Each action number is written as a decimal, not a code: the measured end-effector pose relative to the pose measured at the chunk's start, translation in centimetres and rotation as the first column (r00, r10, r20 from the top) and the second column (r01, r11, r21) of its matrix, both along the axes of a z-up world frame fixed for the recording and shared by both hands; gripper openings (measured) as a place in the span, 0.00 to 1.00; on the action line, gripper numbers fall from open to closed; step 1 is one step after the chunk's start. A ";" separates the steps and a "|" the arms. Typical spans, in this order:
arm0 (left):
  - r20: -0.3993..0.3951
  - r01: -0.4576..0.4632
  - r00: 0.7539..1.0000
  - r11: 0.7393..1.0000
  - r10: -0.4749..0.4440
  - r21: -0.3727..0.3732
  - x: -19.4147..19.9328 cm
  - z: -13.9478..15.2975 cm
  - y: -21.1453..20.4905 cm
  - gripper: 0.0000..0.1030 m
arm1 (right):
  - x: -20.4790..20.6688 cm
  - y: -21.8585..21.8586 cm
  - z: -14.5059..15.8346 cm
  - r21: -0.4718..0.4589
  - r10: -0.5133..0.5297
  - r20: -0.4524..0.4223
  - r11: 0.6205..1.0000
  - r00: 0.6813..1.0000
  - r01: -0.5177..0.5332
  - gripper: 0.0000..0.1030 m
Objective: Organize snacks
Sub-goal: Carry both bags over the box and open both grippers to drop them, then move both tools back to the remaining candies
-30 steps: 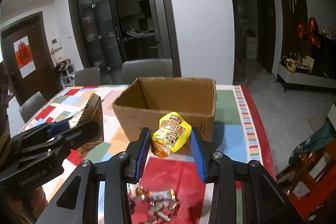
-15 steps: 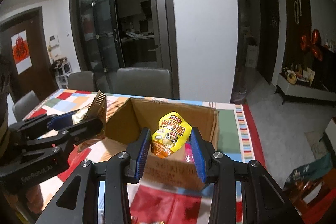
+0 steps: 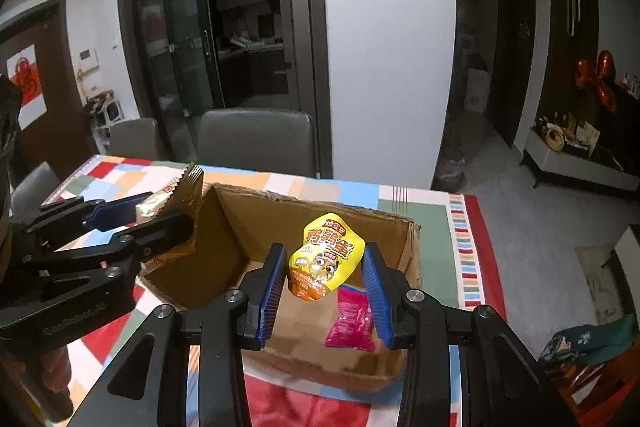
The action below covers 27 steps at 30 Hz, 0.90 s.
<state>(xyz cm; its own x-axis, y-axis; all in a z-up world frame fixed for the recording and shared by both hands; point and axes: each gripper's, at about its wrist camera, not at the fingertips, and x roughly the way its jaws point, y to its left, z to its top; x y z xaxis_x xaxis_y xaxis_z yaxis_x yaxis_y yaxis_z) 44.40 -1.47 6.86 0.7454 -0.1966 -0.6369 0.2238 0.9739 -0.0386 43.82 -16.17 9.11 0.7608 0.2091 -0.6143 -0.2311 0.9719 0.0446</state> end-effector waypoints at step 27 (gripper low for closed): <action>0.122 -0.140 0.984 0.986 0.129 0.093 -14.6 0.2 1.1 0.65 | -10.7 -1.5 -1.0 0.100 0.021 -0.016 0.995 1.000 -0.019 0.57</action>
